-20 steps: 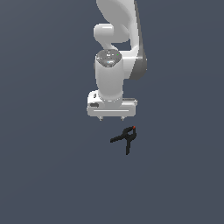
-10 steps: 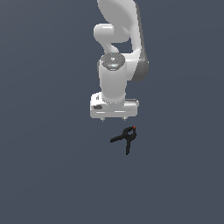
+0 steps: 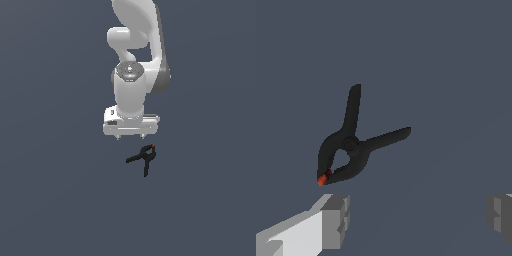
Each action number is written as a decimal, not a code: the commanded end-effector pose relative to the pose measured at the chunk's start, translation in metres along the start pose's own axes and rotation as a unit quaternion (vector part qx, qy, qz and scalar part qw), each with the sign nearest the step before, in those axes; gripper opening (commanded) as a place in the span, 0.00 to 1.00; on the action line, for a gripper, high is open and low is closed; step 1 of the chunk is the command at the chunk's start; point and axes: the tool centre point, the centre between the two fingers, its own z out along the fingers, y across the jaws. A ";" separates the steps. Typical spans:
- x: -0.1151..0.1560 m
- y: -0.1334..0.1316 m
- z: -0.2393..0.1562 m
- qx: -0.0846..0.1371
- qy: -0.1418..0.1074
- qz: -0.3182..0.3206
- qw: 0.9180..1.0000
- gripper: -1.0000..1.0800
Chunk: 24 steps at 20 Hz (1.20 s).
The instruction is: Pick up the object and move it to a goal position.
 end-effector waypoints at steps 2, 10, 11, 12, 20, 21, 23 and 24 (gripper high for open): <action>0.001 -0.003 0.004 0.000 0.000 0.014 1.000 0.96; 0.006 -0.015 0.019 0.000 -0.001 0.072 0.997 0.96; 0.007 -0.017 0.021 0.000 -0.001 0.082 0.997 0.96; 0.007 -0.019 0.024 0.000 -0.001 0.092 0.996 0.96; 0.013 -0.037 0.048 -0.002 -0.001 0.182 0.983 0.96; 0.014 -0.040 0.051 -0.002 -0.001 0.194 0.981 0.96; 0.015 -0.044 0.057 -0.003 0.000 0.216 0.976 0.96; 0.016 -0.047 0.060 -0.003 0.000 0.227 0.974 0.96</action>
